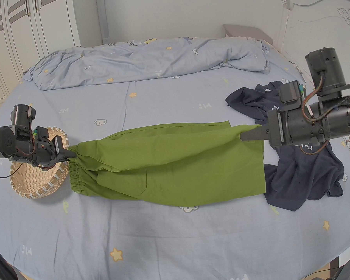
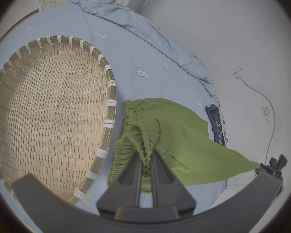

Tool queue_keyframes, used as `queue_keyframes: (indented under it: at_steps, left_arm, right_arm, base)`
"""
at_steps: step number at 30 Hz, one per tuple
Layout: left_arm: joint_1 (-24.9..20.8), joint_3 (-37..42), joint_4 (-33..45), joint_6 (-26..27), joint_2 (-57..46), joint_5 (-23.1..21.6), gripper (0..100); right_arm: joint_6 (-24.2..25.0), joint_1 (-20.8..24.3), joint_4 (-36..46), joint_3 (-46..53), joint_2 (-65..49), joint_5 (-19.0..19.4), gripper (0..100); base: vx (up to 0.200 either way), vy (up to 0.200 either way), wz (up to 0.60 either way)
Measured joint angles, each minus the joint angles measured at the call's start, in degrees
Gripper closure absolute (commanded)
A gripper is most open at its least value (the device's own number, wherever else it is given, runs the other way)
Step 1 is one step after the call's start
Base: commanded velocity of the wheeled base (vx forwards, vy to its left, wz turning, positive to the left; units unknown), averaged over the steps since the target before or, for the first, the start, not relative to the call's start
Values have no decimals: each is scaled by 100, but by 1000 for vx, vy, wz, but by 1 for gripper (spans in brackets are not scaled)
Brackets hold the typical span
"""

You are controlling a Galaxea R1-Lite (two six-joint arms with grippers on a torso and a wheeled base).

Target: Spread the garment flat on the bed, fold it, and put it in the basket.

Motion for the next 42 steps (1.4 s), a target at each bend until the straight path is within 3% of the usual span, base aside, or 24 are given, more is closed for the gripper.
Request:
queue_keyframes:
  at_steps: [5,13,21,28,42]
  left_arm:
    - [26,-15,-171,-7,20,2,100]
    - [17,17,-304,-5,-2,2,100]
    - [-57,-6,-347,110,-39,2,100]
    - [-66,-111,-355,112,-57,2,100]
    - [-94,-343,-530,112,69,-77,100]
  right_arm:
    - [-105,-441,-178,-374,601,11,100]
    - [-525,-894,-1488,-669,1425,208,100]
    - [-703,-1208,-1677,-1220,2043,271,100]
    - [-775,-1398,-2270,-1318,2311,271,100]
    - [-753,-1469,-2395,-1111,2553,222,100]
  base:
    - [0,0,0]
    - [0,0,0]
    - [0,0,0]
    - [0,0,0]
    - [0,0,0]
